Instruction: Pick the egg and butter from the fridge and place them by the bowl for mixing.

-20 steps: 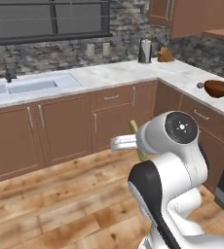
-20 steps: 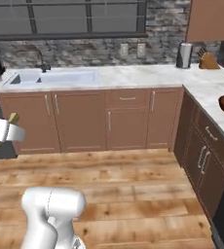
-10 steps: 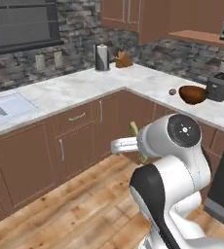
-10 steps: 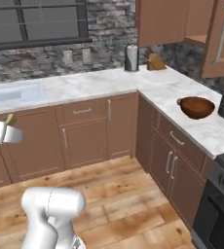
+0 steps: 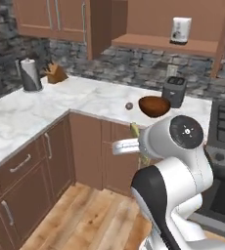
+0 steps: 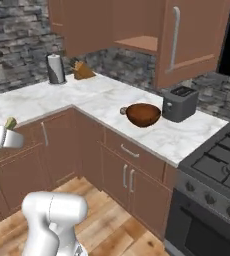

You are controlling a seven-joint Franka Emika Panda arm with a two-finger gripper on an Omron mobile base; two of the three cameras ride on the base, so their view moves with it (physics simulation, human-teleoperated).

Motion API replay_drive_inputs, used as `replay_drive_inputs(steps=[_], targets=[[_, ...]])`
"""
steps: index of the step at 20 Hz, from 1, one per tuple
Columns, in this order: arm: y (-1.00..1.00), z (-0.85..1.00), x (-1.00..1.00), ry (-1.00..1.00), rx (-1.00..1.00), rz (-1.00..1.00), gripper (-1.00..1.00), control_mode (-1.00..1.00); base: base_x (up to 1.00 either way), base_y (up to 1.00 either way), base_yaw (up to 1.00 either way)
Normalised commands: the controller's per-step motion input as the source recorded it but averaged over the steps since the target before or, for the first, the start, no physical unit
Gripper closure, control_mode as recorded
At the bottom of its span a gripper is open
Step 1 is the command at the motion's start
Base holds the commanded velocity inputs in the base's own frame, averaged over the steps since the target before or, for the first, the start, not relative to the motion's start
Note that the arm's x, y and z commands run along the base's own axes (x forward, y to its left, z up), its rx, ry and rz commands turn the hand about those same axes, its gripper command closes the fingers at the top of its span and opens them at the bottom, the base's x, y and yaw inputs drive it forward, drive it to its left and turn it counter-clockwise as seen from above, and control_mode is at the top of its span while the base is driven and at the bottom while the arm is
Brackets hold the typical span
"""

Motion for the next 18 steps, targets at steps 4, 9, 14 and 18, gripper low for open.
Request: replay_drive_inputs(steps=[4, 9, 14, 18], targets=[[0.00, 0.00, 0.00, 0.00, 0.00, 0.00, 1.00, 1.00, 1.00, 0.22, -0.69], [0.00, 0.00, 0.00, 0.00, 0.00, 0.00, 1.00, 1.00, 0.86, 0.27, -0.73], [0.00, 0.00, 0.00, 0.00, 0.00, 0.00, 1.00, 1.00, 0.48, 0.43, -0.61], [0.00, 0.00, 0.00, 0.00, 0.00, 0.00, 1.00, 1.00, 0.15, 0.21, -0.08]])
